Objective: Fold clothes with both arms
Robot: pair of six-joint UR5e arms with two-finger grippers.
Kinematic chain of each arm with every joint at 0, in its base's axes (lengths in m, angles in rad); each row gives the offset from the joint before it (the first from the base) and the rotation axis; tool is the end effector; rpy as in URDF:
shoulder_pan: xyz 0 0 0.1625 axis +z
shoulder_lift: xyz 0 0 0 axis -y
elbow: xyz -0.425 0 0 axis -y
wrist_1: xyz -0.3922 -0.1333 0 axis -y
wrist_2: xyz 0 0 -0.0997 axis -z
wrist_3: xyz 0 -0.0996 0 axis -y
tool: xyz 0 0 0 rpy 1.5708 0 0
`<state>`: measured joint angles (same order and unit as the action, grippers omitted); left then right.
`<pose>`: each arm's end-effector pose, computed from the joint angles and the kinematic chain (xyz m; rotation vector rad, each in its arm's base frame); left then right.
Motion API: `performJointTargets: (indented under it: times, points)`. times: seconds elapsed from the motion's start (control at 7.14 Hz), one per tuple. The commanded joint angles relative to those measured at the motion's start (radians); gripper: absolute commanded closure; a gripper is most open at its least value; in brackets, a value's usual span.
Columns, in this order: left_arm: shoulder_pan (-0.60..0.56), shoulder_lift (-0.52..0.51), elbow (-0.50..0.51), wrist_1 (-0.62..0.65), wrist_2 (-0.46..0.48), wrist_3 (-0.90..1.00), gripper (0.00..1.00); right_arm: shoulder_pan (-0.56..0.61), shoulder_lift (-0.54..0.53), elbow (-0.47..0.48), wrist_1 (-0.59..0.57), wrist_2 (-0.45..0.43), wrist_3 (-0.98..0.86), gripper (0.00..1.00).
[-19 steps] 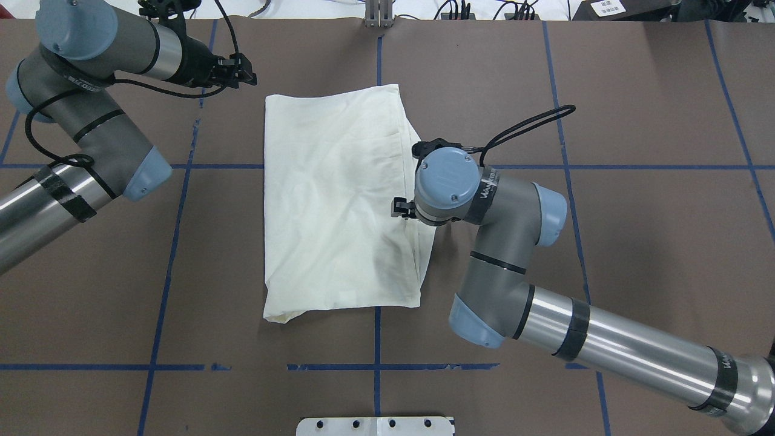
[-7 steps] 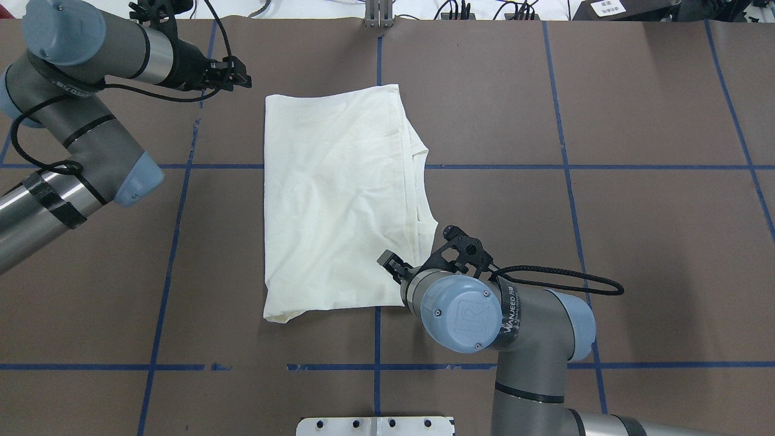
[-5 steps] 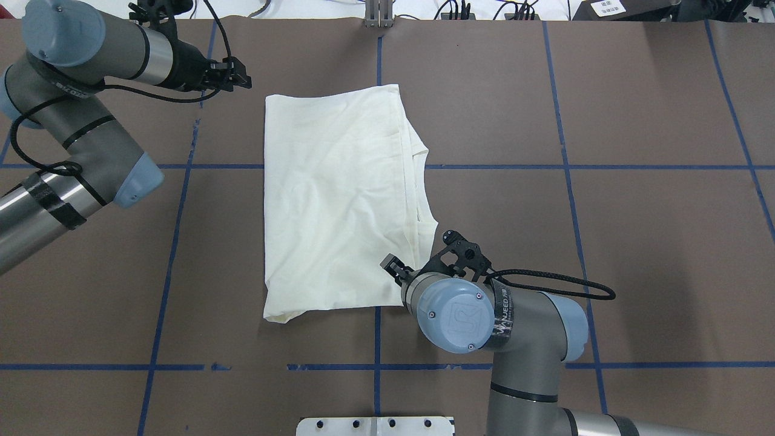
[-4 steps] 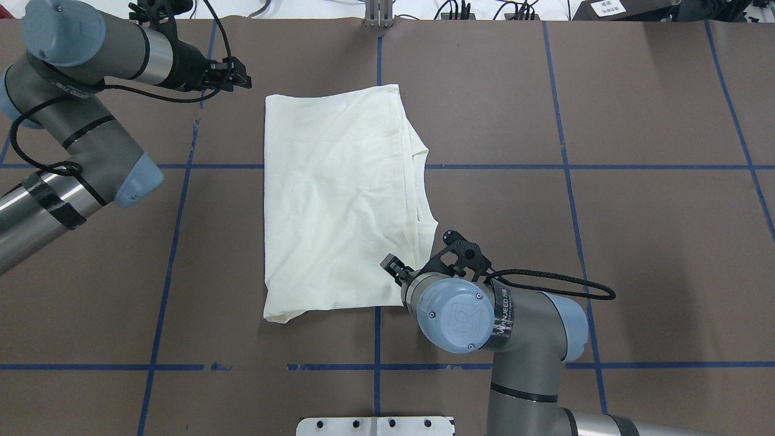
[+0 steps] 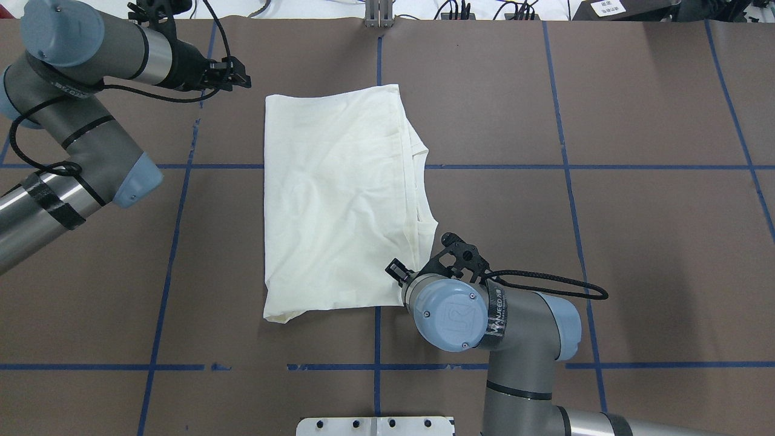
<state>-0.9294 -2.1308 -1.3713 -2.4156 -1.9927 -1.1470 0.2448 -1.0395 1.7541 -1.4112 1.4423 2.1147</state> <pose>0.3526 -0.6268 0.3236 0.4543 1.1546 -0.1850 -0.5965 -0.2996 0.2588 -0.0115 -0.9065 0.7919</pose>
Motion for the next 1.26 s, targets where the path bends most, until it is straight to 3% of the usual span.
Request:
performJointTargets:
  times: [0.0,0.14,0.56,0.7,1.12]
  points:
    - [-0.002,0.002,0.0,0.0,0.0,0.0,0.52,0.002,0.006,-0.001,0.0,0.001,-0.001,0.51]
    - [-0.003,0.02,-0.027,0.001,0.0,0.001,0.52,0.001,0.006,-0.001,0.0,0.004,0.001,0.64]
    - [-0.003,0.04,-0.054,0.003,-0.002,0.001,0.52,0.002,0.018,-0.011,0.0,0.006,0.004,0.75]
    - [-0.003,0.04,-0.054,0.003,-0.002,0.001,0.52,0.004,0.018,-0.012,0.0,0.009,-0.002,1.0]
    - [-0.002,0.04,-0.055,0.004,-0.005,-0.002,0.52,0.004,0.016,-0.005,0.009,0.035,-0.018,1.0]
